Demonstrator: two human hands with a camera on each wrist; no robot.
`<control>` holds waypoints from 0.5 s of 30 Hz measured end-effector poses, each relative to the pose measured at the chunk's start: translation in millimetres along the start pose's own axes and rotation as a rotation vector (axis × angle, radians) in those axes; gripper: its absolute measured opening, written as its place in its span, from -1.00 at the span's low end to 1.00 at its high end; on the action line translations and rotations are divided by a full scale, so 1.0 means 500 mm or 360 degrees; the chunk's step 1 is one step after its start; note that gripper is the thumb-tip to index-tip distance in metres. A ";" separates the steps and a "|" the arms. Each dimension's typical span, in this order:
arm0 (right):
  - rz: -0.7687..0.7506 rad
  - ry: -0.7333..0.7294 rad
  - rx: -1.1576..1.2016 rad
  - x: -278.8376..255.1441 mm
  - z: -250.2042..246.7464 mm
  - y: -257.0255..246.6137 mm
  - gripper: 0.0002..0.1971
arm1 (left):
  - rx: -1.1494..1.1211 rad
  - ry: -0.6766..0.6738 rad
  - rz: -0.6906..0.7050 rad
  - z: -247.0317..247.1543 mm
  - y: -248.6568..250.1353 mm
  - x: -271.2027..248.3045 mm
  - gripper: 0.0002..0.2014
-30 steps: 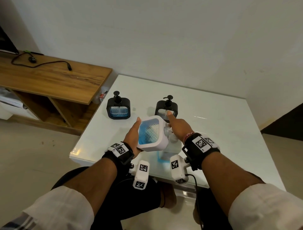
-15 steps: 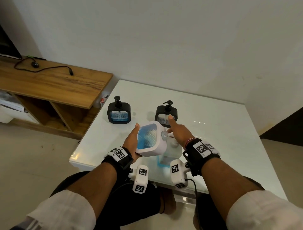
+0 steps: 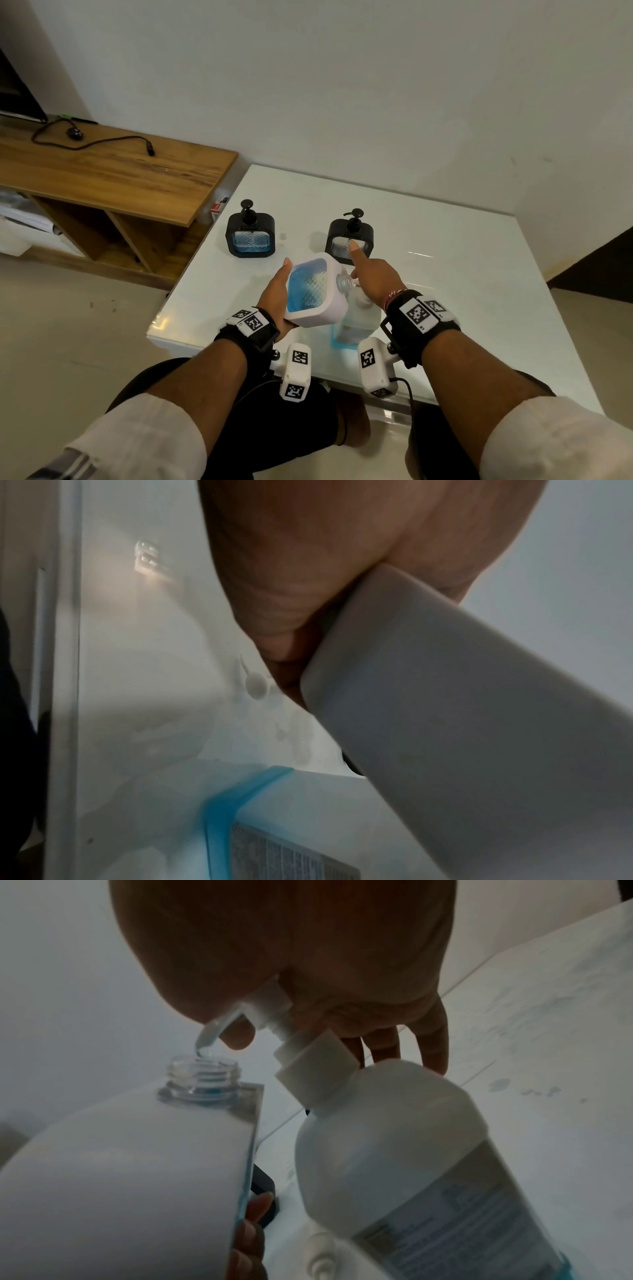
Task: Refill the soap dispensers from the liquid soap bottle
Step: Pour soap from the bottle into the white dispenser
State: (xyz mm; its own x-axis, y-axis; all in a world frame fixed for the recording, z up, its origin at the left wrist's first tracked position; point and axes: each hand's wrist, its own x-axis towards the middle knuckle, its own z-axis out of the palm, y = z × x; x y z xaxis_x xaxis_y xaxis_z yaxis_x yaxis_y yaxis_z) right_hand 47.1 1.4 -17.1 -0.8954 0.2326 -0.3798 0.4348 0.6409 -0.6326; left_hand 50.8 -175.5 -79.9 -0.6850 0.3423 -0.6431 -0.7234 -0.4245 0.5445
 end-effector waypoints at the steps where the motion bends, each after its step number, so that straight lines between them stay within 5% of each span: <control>1: 0.0008 0.0002 -0.0026 -0.001 0.001 0.002 -0.22 | -0.0003 0.0002 0.0003 0.000 -0.001 0.000 -0.55; 15: -0.0016 -0.0006 -0.0065 -0.006 0.004 0.000 -0.22 | -0.0009 -0.0035 -0.0014 -0.002 -0.002 -0.001 -0.53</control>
State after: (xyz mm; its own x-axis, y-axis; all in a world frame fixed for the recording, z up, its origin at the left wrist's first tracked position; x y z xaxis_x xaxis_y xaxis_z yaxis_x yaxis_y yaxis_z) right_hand 50.1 -0.9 -17.1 -0.8993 0.2232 -0.3760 0.4213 0.6725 -0.6085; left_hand 51.9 -176.0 -80.7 -0.6803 0.3645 -0.6358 -0.7290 -0.4261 0.5357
